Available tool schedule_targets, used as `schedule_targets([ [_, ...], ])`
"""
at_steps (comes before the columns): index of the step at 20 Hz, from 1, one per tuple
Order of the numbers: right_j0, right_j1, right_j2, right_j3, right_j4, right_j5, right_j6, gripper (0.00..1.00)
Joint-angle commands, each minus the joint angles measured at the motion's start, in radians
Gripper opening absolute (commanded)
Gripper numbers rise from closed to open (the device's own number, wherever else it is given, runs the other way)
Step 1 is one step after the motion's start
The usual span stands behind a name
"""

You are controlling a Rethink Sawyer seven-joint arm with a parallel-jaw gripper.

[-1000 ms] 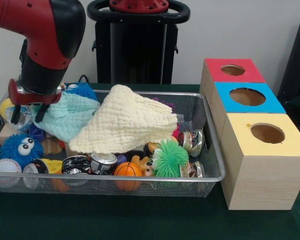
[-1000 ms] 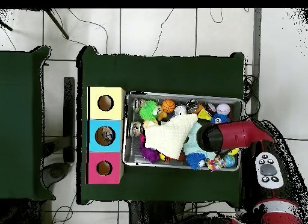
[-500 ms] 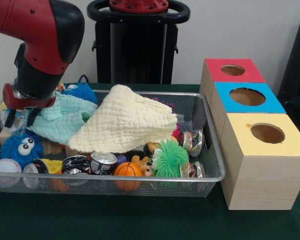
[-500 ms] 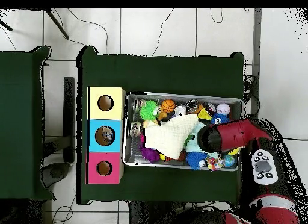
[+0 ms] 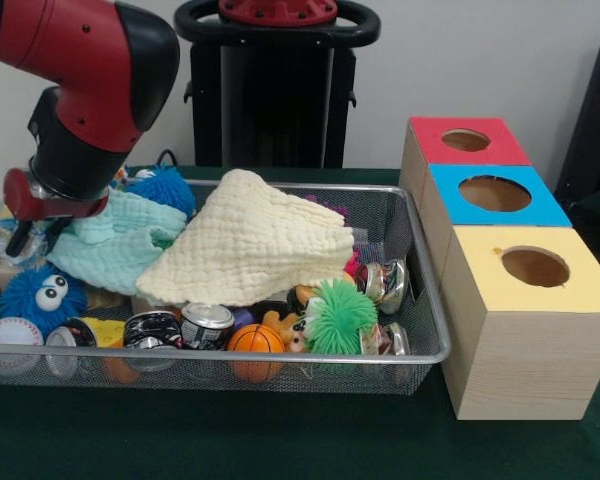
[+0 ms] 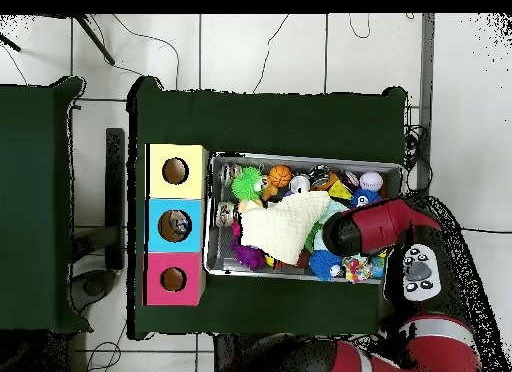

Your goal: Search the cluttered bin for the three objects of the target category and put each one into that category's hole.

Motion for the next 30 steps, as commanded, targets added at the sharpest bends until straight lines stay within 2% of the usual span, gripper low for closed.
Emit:
schedule_targets([
  [1,0.013,0.082,-0.085,-0.039,-0.101,-0.046,0.152,0.0],
  [5,0.015,0.08,-0.092,-0.033,-0.07,-0.063,0.145,0.0],
  [7,-0.001,0.05,-0.056,0.004,-0.027,-0.08,0.103,0.0],
  [8,-0.005,0.016,-0.031,0.04,0.011,-0.069,0.082,0.0],
  [11,-0.048,-0.176,0.094,0.229,0.146,-0.059,-0.01,0.0],
  [13,-0.071,-0.257,0.151,0.307,0.219,-0.03,-0.043,0.0],
  [16,-0.133,-0.289,0.252,0.392,0.327,0.002,-0.055,0.0],
  [22,-0.201,-0.388,0.362,0.503,0.475,0.049,-0.083,0.0],
  [30,-0.221,-0.468,0.441,0.6,0.579,0.061,-0.047,0.0],
])
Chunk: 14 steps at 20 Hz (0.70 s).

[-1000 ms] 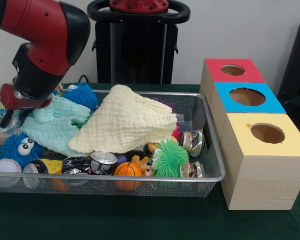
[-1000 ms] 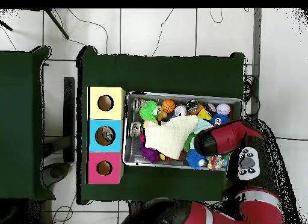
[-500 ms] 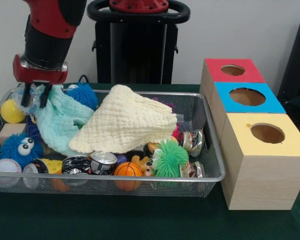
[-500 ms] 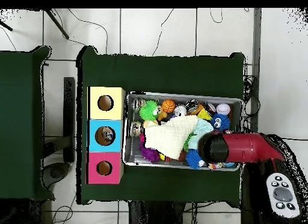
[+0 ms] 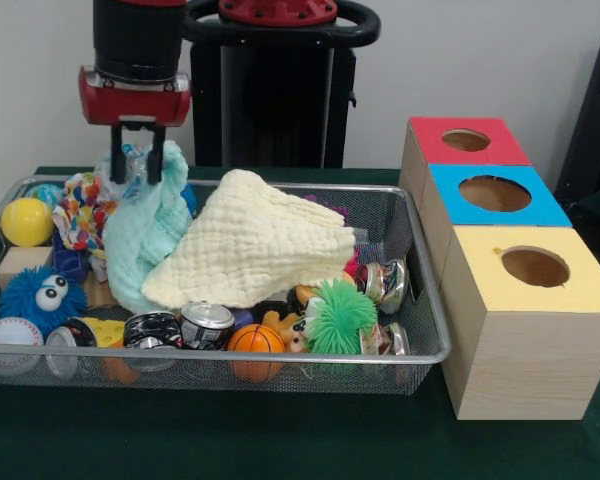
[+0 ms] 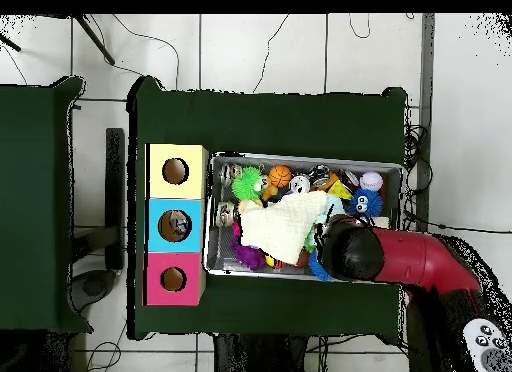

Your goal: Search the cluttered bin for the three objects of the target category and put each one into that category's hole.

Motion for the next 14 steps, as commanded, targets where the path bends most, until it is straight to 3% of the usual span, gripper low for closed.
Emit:
schedule_targets([
  [1,-0.007,-0.09,0.18,0.196,0.102,0.11,-0.043,0.0],
  [6,0.0,-0.154,0.203,0.254,0.164,0.134,-0.017,0.0],
  [14,0.068,-0.238,0.173,0.308,0.228,0.174,0.045,0.0],
])
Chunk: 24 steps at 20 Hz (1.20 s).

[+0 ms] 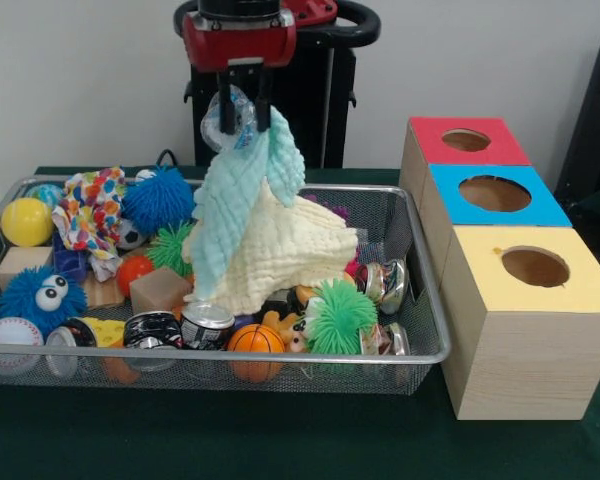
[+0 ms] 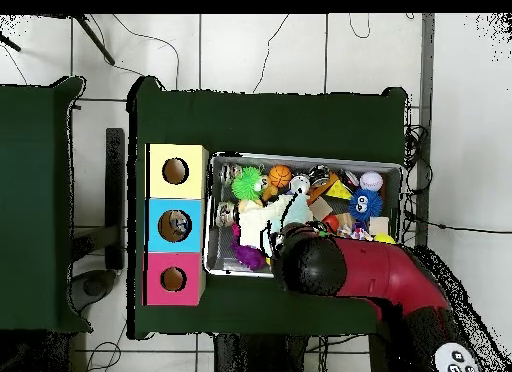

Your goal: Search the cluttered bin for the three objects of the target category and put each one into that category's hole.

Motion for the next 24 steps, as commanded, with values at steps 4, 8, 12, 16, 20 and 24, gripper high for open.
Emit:
schedule_targets([
  [4,0.076,-0.114,0.047,0.139,0.102,0.164,0.073,0.0],
  [8,0.118,-0.124,0.03,0.145,0.134,0.16,0.113,0.0],
  [12,0.195,-0.066,-0.025,0.145,0.111,0.041,0.225,0.0],
  [16,0.241,-0.056,-0.049,0.144,0.131,0.019,0.256,0.0],
  [20,0.257,-0.063,-0.072,0.108,0.123,0.064,0.219,0.0],
  [24,0.178,-0.002,-0.127,-0.025,-0.08,0.089,0.043,0.0],
])
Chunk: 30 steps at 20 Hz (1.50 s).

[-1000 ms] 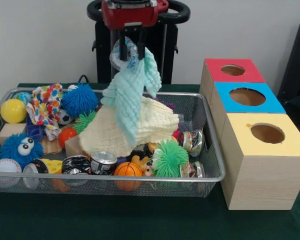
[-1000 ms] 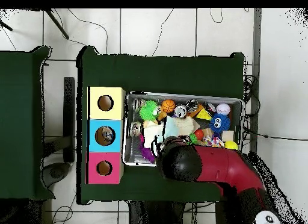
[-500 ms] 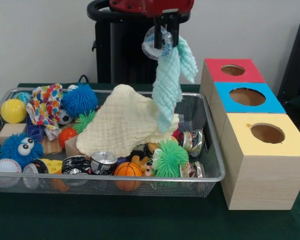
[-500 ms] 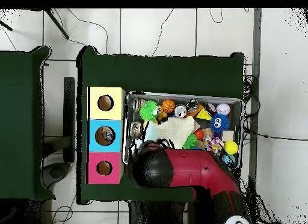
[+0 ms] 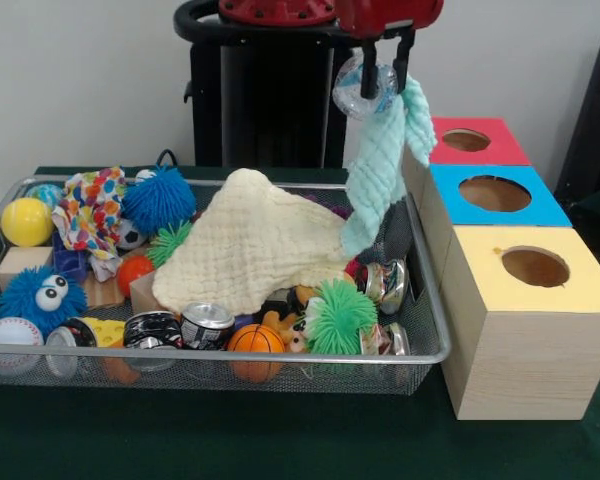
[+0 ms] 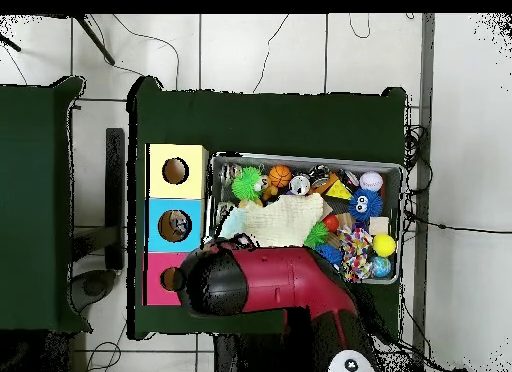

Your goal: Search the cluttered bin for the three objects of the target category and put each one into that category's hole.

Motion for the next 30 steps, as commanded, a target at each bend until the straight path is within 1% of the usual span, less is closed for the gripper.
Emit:
schedule_targets([
  [1,-0.096,0.077,-0.093,-0.095,-0.192,0.039,0.007,0.0],
  [3,-0.115,0.058,-0.1,-0.116,-0.258,0.035,-0.029,0.0],
  [5,-0.176,0.053,-0.048,-0.07,-0.189,0.057,-0.058,0.0],
  [6,-0.178,0.047,-0.044,-0.062,-0.194,0.048,-0.042,0.0],
  [9,-0.148,0.064,-0.042,-0.083,-0.229,0.034,0.024,0.0],
  [10,-0.15,0.071,-0.029,-0.076,-0.209,0.041,0.032,0.0],
  [11,-0.144,0.066,-0.028,-0.077,-0.21,0.046,0.042,0.0],
  [12,-0.137,0.053,-0.033,-0.085,-0.218,0.068,0.043,0.0],
  [14,-0.132,0.034,-0.05,-0.135,-0.272,0.107,0.011,0.0],
  [15,-0.14,0.037,-0.046,-0.141,-0.263,0.124,-0.001,0.0],
  [16,-0.149,0.048,-0.042,-0.14,-0.261,0.111,-0.004,0.0],
  [20,-0.135,0.061,-0.044,-0.125,-0.256,0.088,0.037,0.0],
  [22,-0.134,0.073,-0.048,-0.131,-0.264,0.073,0.049,0.0],
  [25,-0.168,0.099,-0.034,-0.136,-0.264,0.051,0.021,0.0],
  [28,-0.188,0.088,-0.031,-0.149,-0.268,0.067,-0.011,0.0],
  [30,-0.208,0.099,-0.033,-0.15,-0.279,0.035,-0.016,0.0],
])
